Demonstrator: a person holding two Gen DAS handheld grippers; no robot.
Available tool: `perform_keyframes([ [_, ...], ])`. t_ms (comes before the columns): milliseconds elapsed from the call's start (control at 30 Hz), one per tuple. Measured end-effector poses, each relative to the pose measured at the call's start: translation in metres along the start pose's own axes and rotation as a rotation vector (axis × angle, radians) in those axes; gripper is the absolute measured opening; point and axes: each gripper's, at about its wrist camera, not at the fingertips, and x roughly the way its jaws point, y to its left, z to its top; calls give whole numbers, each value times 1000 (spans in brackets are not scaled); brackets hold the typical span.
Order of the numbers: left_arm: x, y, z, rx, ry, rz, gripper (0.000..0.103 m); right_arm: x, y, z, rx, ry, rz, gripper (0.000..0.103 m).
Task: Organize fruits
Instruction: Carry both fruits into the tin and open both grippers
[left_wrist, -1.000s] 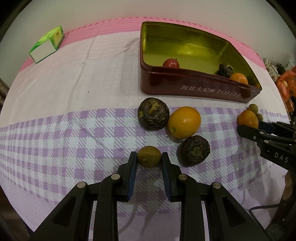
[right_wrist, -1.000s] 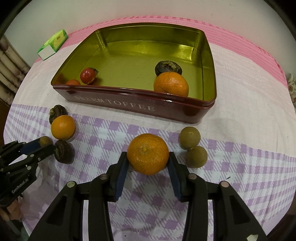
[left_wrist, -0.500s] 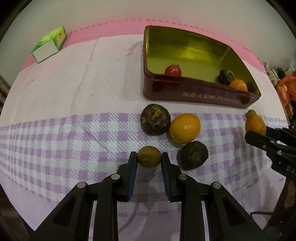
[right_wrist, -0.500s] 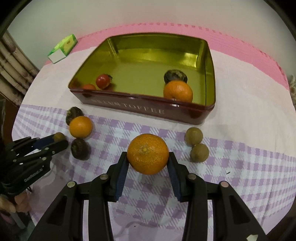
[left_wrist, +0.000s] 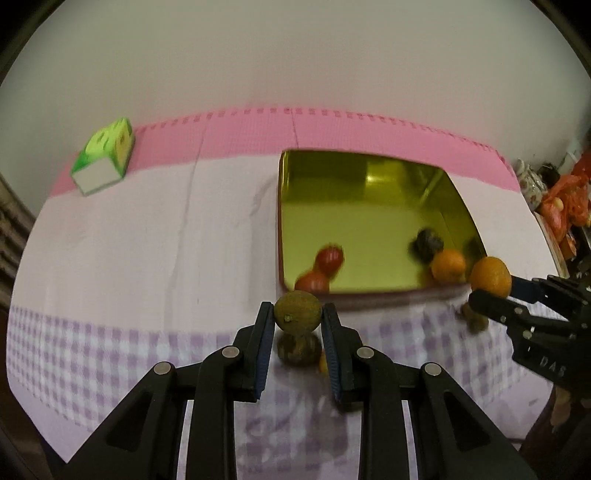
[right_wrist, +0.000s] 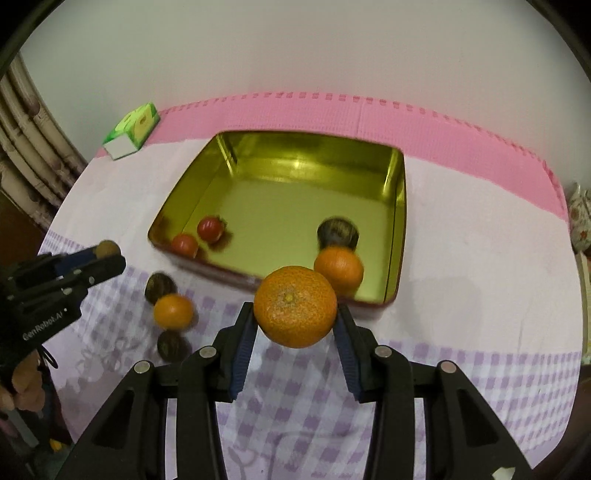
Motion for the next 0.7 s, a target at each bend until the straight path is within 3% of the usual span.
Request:
perform_keyframes([
  [367,50,-37,52,24,47,-12,27,31,-16,47,-8,6,-47,39],
  [700,80,-43,56,33,102,-2,27,55,-30,55,9,46,-54,40],
])
